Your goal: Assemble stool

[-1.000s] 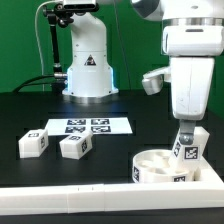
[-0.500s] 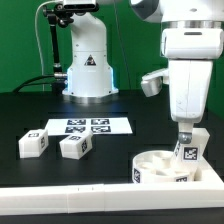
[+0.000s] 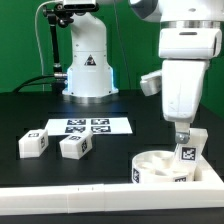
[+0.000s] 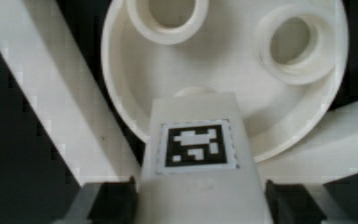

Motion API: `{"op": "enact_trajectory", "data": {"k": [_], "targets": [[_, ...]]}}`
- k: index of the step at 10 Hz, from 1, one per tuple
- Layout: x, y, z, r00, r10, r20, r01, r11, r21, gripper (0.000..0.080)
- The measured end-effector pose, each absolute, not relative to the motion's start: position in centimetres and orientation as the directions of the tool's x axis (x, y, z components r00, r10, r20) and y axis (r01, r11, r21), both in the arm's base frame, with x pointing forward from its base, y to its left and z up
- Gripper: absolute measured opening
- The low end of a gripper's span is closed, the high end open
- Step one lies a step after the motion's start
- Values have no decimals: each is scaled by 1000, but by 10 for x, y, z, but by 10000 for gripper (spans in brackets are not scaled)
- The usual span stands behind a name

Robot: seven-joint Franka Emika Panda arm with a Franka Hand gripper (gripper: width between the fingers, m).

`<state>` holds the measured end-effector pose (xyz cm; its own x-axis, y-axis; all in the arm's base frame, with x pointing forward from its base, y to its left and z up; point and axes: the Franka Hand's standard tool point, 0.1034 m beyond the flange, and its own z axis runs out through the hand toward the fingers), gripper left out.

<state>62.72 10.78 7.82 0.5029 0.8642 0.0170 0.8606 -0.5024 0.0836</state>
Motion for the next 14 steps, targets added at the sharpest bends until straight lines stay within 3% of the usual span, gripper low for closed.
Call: {"op": "enact_trajectory", "data": {"k": [1, 4, 5, 11, 14], "targets": [[627, 108, 78, 565, 825, 22, 821, -565, 81, 349], [626, 104, 79, 774, 633, 8, 632, -774, 18, 349], [628, 103, 79, 818, 575, 22, 575, -818, 20, 349], [631, 99, 78, 967, 249, 54, 248, -969, 17, 349], [631, 91, 78, 997, -23, 80, -22, -1000, -12, 349]]}}
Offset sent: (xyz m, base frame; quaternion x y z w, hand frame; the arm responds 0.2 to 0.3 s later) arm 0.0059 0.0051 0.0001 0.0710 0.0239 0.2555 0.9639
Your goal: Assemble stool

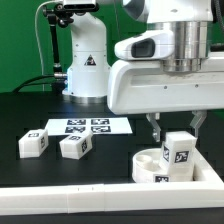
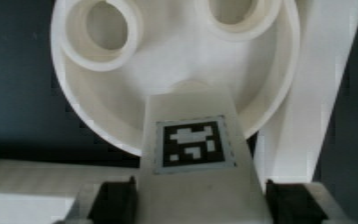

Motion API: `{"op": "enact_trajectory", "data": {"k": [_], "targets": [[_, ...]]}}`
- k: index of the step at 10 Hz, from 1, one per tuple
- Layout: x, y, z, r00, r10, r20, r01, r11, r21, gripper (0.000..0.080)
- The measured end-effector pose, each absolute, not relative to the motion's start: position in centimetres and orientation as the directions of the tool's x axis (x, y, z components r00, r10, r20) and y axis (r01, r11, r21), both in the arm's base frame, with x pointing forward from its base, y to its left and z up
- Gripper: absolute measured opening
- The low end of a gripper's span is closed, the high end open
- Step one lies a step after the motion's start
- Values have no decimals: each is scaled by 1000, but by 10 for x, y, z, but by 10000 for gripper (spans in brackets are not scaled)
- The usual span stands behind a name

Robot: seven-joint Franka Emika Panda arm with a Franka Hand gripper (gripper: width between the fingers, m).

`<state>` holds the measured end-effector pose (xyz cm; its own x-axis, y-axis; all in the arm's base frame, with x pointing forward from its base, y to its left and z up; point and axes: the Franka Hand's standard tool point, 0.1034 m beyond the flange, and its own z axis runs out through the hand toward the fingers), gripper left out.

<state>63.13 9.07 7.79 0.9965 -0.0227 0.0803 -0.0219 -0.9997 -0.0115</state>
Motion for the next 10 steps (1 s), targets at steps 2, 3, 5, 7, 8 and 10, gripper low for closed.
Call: {"op": "enact_trajectory", "data": {"k": [2, 3, 5, 7, 8, 10], "targets": [[632, 86, 78, 983, -166, 83, -165, -986, -25, 349], [632, 85, 78, 977, -196, 82, -195, -981, -26, 349], [634, 78, 77, 928, -365, 80, -362, -931, -54, 349], [634, 76, 78, 892, -445, 73, -441, -895, -64, 349], [634, 76, 77, 894, -443, 73, -439, -896, -63, 424], [633, 76, 78, 899, -432, 71, -429, -901, -61, 557]]}}
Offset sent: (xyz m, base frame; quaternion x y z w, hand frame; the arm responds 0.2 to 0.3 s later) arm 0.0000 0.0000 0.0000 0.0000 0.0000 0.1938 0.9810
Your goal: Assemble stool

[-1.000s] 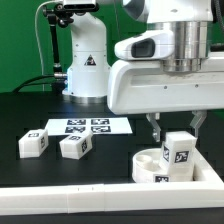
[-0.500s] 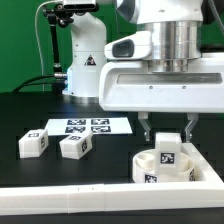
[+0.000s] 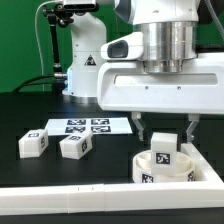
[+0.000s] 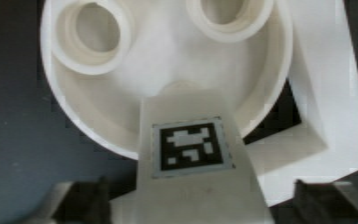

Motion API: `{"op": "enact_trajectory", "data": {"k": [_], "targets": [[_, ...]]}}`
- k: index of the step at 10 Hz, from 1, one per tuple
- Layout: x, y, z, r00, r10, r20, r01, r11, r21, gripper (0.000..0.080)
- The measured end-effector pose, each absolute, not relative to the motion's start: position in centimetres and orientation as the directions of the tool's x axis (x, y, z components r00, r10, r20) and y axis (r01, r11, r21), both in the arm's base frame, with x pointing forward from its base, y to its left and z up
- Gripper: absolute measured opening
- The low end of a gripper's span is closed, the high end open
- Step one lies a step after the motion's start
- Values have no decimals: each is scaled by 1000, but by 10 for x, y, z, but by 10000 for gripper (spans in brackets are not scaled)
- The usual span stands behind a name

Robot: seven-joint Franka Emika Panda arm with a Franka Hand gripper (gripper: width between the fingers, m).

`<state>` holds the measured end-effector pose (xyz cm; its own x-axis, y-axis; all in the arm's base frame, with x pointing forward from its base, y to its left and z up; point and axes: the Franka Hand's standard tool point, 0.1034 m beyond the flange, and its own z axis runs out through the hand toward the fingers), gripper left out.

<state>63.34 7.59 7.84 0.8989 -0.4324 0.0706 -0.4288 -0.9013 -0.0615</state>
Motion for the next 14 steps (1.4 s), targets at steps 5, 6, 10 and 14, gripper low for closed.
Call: {"op": "enact_trajectory", "data": {"k": [5, 6, 10, 14], "targets": [[613, 17, 102, 954, -295, 55, -293, -955, -42, 649], [610, 6, 96, 954, -298, 46, -296, -954, -34, 649], [610, 9, 95, 953, -298, 45, -297, -954, -35, 649], [584, -46, 75, 976, -214, 36, -213, -977, -26, 649]]}}
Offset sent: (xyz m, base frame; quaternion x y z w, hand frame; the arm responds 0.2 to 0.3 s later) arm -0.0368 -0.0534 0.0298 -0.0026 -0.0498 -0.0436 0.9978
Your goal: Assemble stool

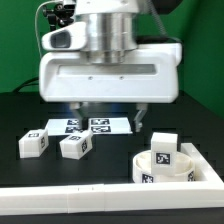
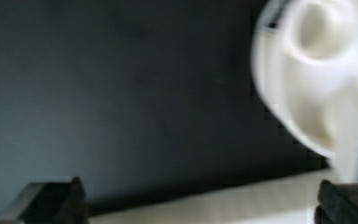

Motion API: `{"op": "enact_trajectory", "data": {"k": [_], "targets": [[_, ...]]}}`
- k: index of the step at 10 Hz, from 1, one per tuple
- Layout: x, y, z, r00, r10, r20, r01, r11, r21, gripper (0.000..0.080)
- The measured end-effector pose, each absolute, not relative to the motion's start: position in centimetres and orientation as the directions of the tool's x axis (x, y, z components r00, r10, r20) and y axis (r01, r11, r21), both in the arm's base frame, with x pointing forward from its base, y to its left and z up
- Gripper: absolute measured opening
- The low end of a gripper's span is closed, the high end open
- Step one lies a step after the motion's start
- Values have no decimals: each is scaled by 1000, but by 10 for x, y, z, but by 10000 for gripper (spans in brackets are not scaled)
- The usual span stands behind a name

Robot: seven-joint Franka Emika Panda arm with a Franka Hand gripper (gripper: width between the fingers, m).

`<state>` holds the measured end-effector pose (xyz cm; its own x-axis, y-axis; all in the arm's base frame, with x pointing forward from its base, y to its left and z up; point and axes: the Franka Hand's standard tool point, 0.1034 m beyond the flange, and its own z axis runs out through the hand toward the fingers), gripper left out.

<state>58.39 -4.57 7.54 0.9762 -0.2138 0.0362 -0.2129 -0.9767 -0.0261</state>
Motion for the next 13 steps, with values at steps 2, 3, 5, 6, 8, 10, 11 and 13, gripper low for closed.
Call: {"op": "enact_trajectory", "data": {"k": [2, 3, 5, 6, 8, 10, 11, 13], "targets": [[574, -90, 67, 982, -190, 24, -189, -982, -9, 649], [574, -95, 66, 980, -198, 28, -198, -980, -7, 649], [574, -91, 66, 981, -191, 27, -191, -982, -8, 649], [573, -90, 66, 981, -191, 20, -191, -982, -9, 649], [567, -92, 62, 970, -241, -20, -241, -970, -11, 649], [553, -87, 60, 956, -238, -172, -245, -969, -21, 649], [558, -87, 60, 949, -235, -209, -245, -969, -23, 649], [553, -85, 59, 919, -223, -325, -245, -969, -28, 649]]}}
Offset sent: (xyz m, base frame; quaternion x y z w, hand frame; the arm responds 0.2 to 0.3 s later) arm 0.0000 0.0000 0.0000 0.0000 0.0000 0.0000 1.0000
